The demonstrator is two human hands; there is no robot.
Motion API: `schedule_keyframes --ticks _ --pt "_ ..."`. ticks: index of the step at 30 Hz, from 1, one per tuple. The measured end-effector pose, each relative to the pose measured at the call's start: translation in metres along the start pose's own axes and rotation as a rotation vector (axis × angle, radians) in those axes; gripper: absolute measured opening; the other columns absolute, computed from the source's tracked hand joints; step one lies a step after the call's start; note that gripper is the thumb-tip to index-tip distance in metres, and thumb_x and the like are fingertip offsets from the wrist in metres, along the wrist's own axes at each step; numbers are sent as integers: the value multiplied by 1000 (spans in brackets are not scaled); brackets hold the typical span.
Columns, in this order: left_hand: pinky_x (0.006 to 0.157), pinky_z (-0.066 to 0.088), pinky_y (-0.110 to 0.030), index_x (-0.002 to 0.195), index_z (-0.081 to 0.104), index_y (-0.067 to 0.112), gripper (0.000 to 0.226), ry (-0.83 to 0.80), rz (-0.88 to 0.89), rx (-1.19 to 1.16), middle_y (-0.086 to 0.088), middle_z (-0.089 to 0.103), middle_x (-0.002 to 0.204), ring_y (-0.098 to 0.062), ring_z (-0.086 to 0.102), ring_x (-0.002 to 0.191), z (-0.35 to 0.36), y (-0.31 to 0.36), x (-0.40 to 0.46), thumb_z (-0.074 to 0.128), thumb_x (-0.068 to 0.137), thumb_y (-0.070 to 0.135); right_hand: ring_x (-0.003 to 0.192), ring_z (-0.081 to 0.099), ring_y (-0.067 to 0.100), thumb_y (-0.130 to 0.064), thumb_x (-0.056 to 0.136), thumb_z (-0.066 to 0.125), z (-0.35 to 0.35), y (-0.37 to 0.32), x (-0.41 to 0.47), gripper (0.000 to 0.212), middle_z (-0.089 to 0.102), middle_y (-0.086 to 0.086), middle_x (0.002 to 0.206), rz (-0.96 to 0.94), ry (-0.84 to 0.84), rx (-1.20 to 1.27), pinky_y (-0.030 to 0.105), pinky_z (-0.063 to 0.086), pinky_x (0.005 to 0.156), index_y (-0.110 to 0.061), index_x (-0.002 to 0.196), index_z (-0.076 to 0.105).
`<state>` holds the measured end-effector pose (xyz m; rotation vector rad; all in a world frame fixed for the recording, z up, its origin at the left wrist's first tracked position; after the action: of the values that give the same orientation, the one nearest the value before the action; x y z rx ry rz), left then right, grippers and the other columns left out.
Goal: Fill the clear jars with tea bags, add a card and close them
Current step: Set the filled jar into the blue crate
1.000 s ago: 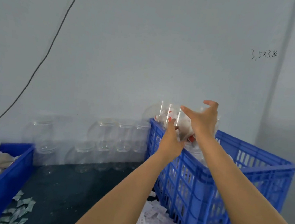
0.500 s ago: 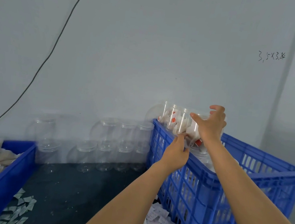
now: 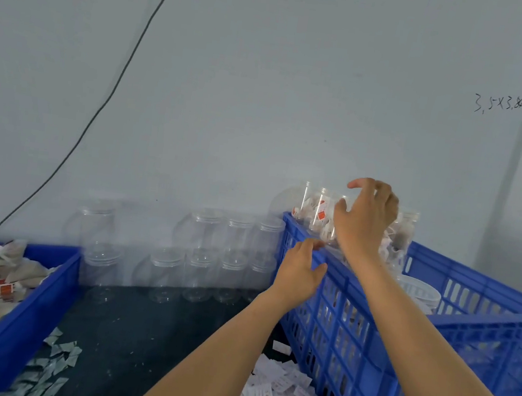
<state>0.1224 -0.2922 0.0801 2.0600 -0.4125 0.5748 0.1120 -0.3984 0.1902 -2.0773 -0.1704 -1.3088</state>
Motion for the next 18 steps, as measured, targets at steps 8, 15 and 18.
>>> schedule_keyframes --ticks 8,15,18 --pt "106 41 -32 123 54 11 31 179 -176 -104 0 55 128 -10 48 121 -63 -65 -14 50 94 1 106 45 24 0 83 53 42 -67 -36 27 54 5 114 -124 -105 195 34 35 88 -12 107 57" --pt "84 49 -27 114 55 25 31 312 -427 -85 5 56 126 -13 54 112 -129 -174 -54 51 93 3 89 52 15 -1 86 46 164 -53 -93 22 54 0 95 275 -566 504 18 37 65 -17 99 53" --pt "84 38 -23 119 57 18 28 379 -525 -28 2 58 128 -9 51 109 -155 -218 -66 57 92 7 84 54 15 0 87 46 209 -40 -121 23 58 4 99 395 -675 469 23 39 66 -14 103 55"
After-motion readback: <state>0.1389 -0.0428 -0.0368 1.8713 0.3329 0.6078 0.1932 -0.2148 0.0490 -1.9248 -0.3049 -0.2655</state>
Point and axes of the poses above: each hand's wrist, its own x-axis towards the middle knuckle, its own z-axis out of the palm, y = z × x, the point moved 6 cm from there along x, towards the middle knuckle
